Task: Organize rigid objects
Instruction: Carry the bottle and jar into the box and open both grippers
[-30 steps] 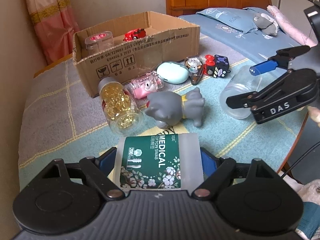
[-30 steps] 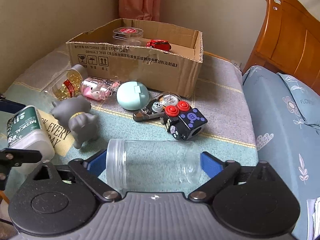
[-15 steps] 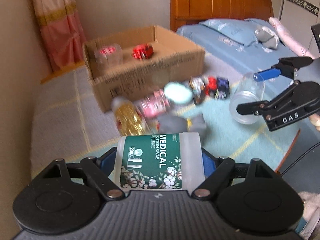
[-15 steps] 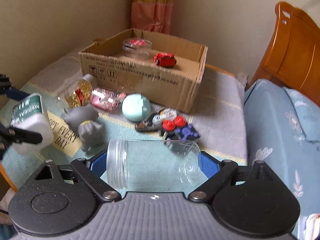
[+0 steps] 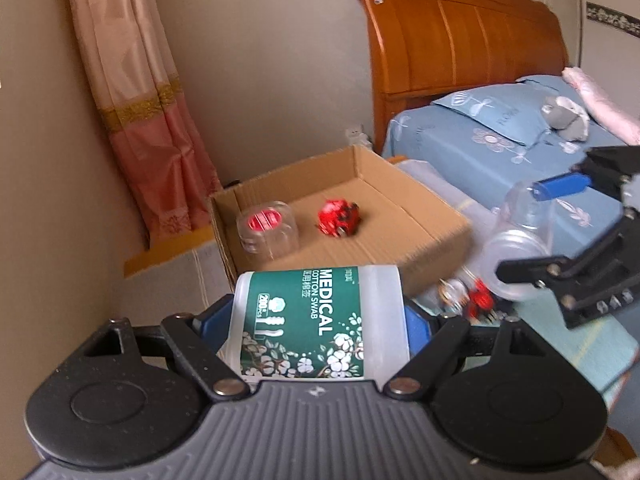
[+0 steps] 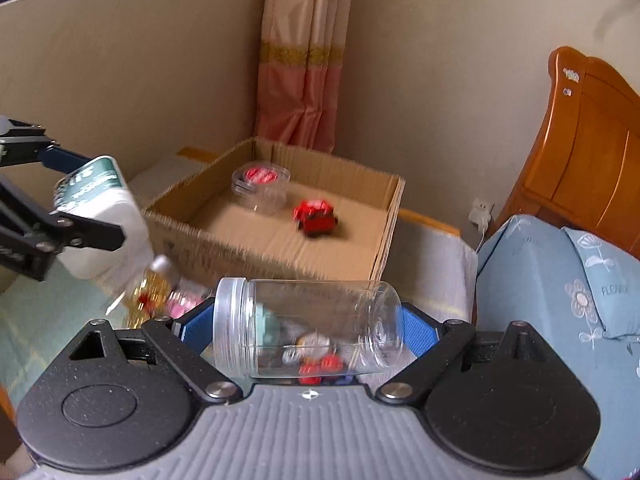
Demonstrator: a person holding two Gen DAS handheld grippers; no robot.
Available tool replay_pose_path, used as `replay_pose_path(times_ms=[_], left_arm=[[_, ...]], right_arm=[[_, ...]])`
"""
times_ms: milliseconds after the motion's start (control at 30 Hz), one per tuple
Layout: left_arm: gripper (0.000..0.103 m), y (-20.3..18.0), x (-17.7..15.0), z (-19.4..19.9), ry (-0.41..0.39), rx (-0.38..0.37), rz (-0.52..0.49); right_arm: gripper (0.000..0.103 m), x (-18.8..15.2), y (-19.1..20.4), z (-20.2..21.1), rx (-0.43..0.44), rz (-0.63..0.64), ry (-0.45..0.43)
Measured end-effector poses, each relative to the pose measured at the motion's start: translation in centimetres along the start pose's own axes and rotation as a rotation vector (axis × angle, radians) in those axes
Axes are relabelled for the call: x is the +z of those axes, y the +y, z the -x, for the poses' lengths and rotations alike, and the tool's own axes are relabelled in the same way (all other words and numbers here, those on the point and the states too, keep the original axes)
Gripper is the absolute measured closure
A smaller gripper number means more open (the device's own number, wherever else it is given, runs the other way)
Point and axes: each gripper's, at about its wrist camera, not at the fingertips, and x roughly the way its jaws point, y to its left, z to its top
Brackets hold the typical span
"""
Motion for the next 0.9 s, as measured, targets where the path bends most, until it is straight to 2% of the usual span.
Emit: replay_pose_path(times_ms=[300, 700, 767, 900], left_arm=[[0.02, 1.6, 3.6, -5.6, 0.023, -0.009, 0.085], [0.02, 2.1, 3.1, -10.4, 0.078, 0.02, 0.144], [0.014, 2.5, 3.0, -10.8, 0.079, 0.019, 0.166], [0.012, 3.2, 2.9, -10.5, 0.075, 0.02, 0.186]], right_arm=[[0.008, 3.4, -1.7, -1.9, -0.015, -0.037, -0.022], [0.008, 5.3, -2.9, -4.3, -0.028, -0.034, -0.017], [0.008, 5.6, -3.0, -5.0, -0.027, -0.032, -0.009], [0.008, 6.1, -3.2, -6.2, -0.019, -0.039, 0.007]])
